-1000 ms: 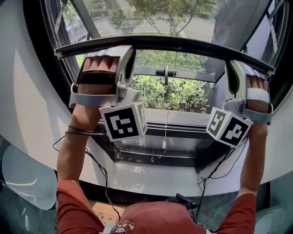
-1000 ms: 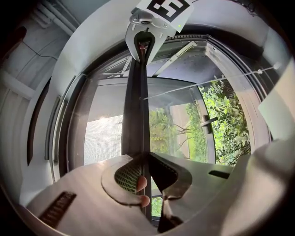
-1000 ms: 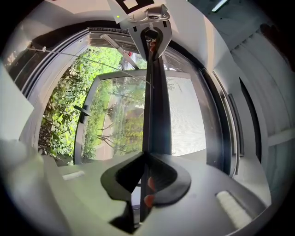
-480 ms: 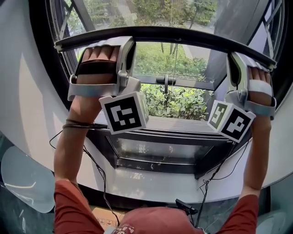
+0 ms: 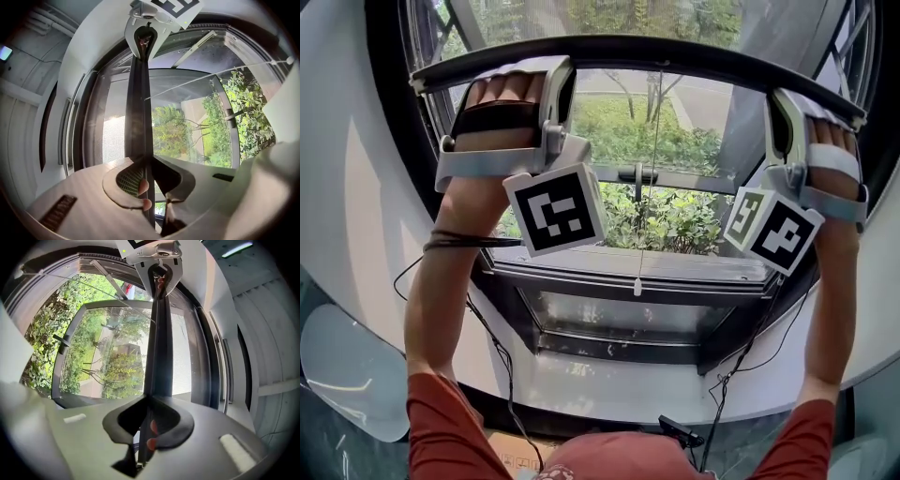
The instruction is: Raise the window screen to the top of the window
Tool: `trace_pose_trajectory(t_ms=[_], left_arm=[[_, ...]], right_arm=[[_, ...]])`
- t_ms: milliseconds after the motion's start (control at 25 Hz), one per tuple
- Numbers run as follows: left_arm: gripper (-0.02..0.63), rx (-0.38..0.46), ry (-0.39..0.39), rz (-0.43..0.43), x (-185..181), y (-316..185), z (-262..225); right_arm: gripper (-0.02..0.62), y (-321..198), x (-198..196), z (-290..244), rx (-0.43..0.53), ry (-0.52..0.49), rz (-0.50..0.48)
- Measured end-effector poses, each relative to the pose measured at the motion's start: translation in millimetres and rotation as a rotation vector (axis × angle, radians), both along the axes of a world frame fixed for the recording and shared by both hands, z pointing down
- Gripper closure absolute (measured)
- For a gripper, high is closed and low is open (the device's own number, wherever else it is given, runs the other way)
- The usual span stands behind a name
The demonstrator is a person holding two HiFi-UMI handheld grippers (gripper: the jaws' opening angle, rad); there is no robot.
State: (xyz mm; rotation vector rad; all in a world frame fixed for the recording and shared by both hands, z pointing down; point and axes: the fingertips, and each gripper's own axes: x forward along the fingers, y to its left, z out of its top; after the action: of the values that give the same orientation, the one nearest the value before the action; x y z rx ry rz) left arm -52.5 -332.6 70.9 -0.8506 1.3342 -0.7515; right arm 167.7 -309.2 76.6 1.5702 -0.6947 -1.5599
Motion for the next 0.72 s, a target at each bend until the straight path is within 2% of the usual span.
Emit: trace_pose_trajectory(t_ms=[240,480,720], left_arm=[[0.548,0.019,-0.004,-0.021,-1,-3,-45],[0.548,0.028,0.035,-0.004,-3,-5,-69],[0.548,0.027,0.04,-0.01,-3,-3,-81]], right_arm=[[0.549,-2,-1,-45,0.02,-0.003,0.007],[0.549,-4,-3,-70,0.051,0.007,0.02],[0.551,0,-3,-84,0.06,0.01,0.026]])
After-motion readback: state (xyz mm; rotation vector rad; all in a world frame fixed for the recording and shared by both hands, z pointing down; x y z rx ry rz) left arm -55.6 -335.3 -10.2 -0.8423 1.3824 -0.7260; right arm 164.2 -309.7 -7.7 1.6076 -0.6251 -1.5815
